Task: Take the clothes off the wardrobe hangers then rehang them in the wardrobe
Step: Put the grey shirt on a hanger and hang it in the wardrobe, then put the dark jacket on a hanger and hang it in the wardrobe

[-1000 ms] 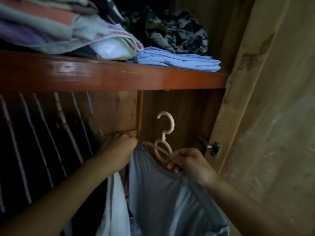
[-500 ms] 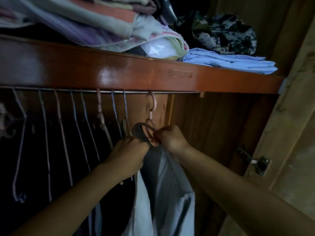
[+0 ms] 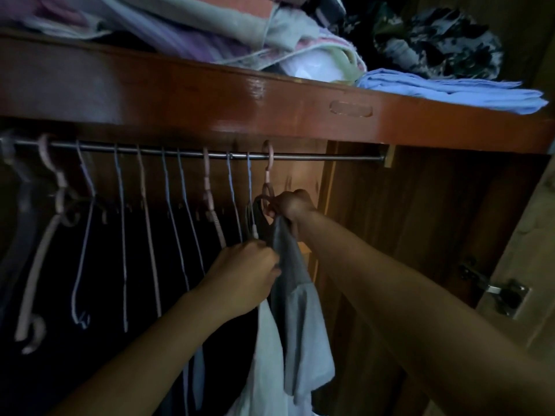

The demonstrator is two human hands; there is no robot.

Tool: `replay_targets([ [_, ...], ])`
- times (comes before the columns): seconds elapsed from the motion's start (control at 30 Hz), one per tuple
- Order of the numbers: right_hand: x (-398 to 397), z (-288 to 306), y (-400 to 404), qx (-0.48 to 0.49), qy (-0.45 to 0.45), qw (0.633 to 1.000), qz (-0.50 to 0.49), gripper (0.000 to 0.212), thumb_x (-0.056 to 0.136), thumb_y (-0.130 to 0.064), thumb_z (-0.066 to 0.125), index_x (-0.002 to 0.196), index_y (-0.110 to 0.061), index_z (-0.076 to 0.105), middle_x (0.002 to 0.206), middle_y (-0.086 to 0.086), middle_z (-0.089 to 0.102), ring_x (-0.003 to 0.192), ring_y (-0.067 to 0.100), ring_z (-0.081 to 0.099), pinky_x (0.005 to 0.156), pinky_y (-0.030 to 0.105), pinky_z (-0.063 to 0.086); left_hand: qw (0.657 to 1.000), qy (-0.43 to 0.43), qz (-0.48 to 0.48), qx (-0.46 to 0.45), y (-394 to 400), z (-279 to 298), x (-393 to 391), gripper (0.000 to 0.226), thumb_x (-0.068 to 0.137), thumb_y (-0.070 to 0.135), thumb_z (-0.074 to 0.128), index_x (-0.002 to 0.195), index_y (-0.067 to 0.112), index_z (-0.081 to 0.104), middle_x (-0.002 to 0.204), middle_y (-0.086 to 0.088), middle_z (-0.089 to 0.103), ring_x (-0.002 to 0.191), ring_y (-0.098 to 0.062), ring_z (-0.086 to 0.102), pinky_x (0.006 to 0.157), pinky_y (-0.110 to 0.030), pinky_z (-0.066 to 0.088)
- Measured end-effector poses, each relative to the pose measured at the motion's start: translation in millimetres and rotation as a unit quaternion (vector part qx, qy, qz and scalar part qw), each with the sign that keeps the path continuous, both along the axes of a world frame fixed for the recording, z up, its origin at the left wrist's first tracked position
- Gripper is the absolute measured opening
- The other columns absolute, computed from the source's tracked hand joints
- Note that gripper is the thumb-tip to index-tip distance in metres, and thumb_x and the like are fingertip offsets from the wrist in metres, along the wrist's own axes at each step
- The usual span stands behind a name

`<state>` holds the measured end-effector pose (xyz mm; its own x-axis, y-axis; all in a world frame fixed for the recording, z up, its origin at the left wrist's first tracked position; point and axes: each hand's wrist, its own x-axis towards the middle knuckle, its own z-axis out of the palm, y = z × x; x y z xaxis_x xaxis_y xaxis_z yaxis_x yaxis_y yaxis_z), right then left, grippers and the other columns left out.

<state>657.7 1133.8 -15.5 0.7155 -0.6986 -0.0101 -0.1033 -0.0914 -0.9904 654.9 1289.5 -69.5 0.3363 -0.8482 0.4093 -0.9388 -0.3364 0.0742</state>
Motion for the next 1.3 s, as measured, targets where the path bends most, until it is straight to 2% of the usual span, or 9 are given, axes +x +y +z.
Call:
replay_targets([
  [0.1, 9.3, -1.9, 3.6, 0.001, -0.002, 1.0, -0.028, 0.015, 0.095, -0.006, 0.061, 0.103, 0.008, 0.062, 0.037, 0.001, 0.055, 0.026, 0.005, 0.047, 0.031, 0.016, 0.034, 1.0, 0.006, -0.004, 0.0, 2.2, 1.4, 2.0, 0.027, 0.101, 0.032, 0.046, 0.092, 0.016, 0.065, 0.097, 0.0, 0.055, 0.096, -0.021, 0.057, 0.073, -0.031, 0.043],
  [0.2, 11.2, -9.1, 5.5, 0.014, -0.006, 1.0, -0.021, 0.014, 0.098, -0.007, 0.057, 0.1, 0.007, 0.059, 0.033, 0.001, 0.049, 0.028, 0.008, 0.047, 0.034, 0.019, 0.035, 1.0, 0.003, -0.005, -0.001, 3.0, 1.5, 4.3, 0.026, 0.1, 0.034, 0.047, 0.095, 0.018, 0.067, 0.1, 0.001, 0.057, 0.097, -0.019, 0.058, 0.072, -0.029, 0.043],
  [0.37, -2.6, -14.3, -3.0, 0.0, 0.005, 1.0, 0.007, 0.023, 0.097, -0.019, 0.063, 0.093, 0.004, 0.063, 0.066, 0.012, 0.061, 0.043, 0.014, 0.057, 0.04, 0.019, 0.043, 1.0, 0.008, -0.008, -0.005, 0.2, 3.4, 1.8, 0.021, 0.098, 0.037, 0.05, 0.093, 0.023, 0.065, 0.097, 0.004, 0.056, 0.095, -0.017, 0.058, 0.068, -0.027, 0.034],
  [0.53, -24.5, -10.4, -16.9, -0.032, 0.022, 0.999, -0.019, 0.022, 0.099, -0.015, 0.056, 0.104, 0.003, 0.065, 0.093, 0.015, 0.067, 0.075, 0.02, 0.061, 0.063, 0.028, 0.046, 0.998, 0.034, -0.025, -0.047, -1.2, 7.8, -10.6, 0.02, 0.098, 0.034, 0.051, 0.101, 0.024, 0.068, 0.096, 0.003, 0.062, 0.094, -0.016, 0.059, 0.074, -0.029, 0.045],
  [0.7, -75.0, -9.5, -12.0, 0.002, 0.033, 0.999, -0.014, 0.021, 0.098, -0.013, 0.051, 0.107, -0.003, 0.067, 0.097, 0.011, 0.071, 0.069, 0.013, 0.059, 0.058, 0.023, 0.044, 0.994, 0.05, -0.035, -0.088, -6.1, 20.0, -24.1, 0.016, 0.096, 0.031, 0.053, 0.096, 0.025, 0.068, 0.093, 0.004, 0.066, 0.086, -0.016, 0.06, 0.074, -0.032, 0.05],
  [0.87, -145.1, -16.0, -7.6, -0.069, 0.083, 0.994, 0.028, 0.015, 0.093, -0.004, 0.056, 0.092, -0.01, 0.069, 0.083, 0.005, 0.068, 0.073, 0.012, 0.061, 0.057, 0.017, 0.046, 0.991, 0.1, -0.052, -0.07, -20.3, 33.2, -29.6, 0.015, 0.094, 0.027, 0.059, 0.094, 0.018, 0.071, 0.091, 0.0, 0.072, 0.082, -0.017, 0.065, 0.073, -0.038, 0.054],
  [0.97, -182.7, -19.0, -7.1, -0.171, 0.145, 0.973, 0.049, 0.012, 0.091, -0.005, 0.061, 0.092, -0.01, 0.072, 0.082, 0.0, 0.067, 0.074, 0.008, 0.061, 0.058, 0.01, 0.046, 0.991, 0.097, -0.087, -0.035, -38.9, 36.5, -37.0, 0.018, 0.093, 0.03, 0.062, 0.099, 0.015, 0.071, 0.092, -0.002, 0.072, 0.088, -0.018, 0.066, 0.077, -0.037, 0.053],
  [1.1, -230.0, -22.9, -12.0, -0.335, 0.272, 0.901, 0.054, 0.014, 0.09, -0.022, 0.065, 0.103, -0.019, 0.072, 0.097, -0.005, 0.073, 0.092, 0.005, 0.067, 0.074, 0.013, 0.048, 0.984, 0.077, -0.15, 0.054, -73.0, 35.5, -58.8, 0.037, 0.089, 0.045, 0.064, 0.117, 0.021, 0.066, 0.106, -0.003, 0.069, 0.1, -0.019, 0.064, 0.085, -0.034, 0.051],
  [1.3, -304.7, -24.6, -13.1, -0.345, 0.346, 0.872, -0.007, 0.014, 0.088, -0.037, 0.067, 0.102, -0.034, 0.065, 0.095, -0.016, 0.063, 0.094, 0.007, 0.062, 0.087, 0.033, 0.055, 0.96, 0.095, -0.223, 0.142, -108.8, 32.2, -110.0, 0.066, 0.082, 0.057, 0.067, 0.14, 0.033, 0.047, 0.139, 0.004, 0.051, 0.123, -0.013, 0.051, 0.093, -0.028, 0.044],
])
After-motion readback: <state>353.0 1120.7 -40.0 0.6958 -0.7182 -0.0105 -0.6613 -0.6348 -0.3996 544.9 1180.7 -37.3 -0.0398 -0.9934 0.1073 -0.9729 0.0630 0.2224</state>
